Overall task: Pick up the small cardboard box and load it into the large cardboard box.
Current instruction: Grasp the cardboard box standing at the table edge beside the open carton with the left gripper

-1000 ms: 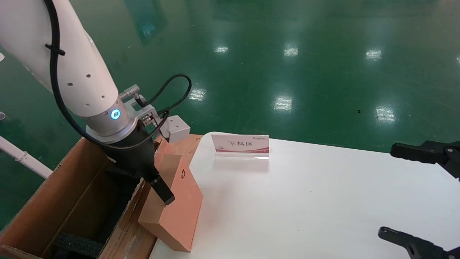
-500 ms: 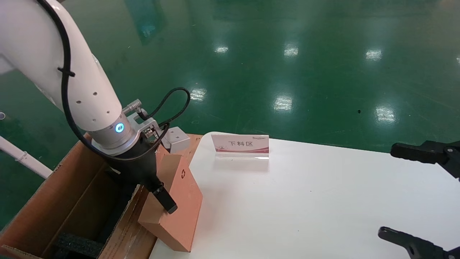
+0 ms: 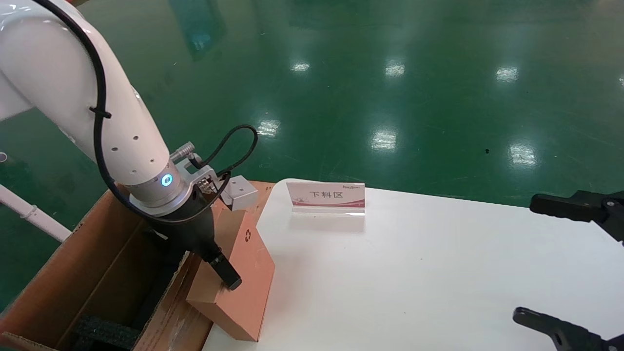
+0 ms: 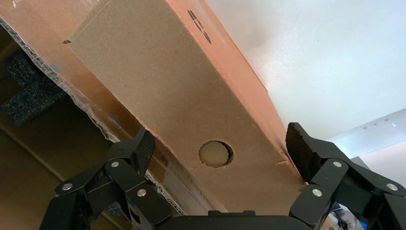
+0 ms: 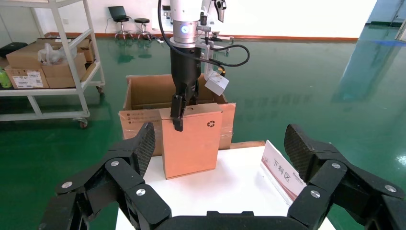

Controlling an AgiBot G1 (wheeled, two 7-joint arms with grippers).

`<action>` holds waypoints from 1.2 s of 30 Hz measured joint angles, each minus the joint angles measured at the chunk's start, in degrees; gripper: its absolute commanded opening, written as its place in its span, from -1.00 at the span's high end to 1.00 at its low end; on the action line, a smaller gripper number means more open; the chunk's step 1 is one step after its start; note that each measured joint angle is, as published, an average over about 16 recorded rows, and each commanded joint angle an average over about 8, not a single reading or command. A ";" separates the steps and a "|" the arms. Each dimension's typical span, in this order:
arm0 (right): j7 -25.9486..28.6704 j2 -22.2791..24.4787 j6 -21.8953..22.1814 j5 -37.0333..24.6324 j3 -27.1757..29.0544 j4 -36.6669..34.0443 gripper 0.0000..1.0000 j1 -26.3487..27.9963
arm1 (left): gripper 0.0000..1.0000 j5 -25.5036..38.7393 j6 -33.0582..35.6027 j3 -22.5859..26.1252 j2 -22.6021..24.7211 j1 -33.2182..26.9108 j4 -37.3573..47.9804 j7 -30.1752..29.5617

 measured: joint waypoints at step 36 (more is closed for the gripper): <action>0.00 0.00 -0.01 0.00 -0.01 0.00 1.00 0.00 | 1.00 -0.12 0.33 -0.11 0.08 -0.20 0.03 0.02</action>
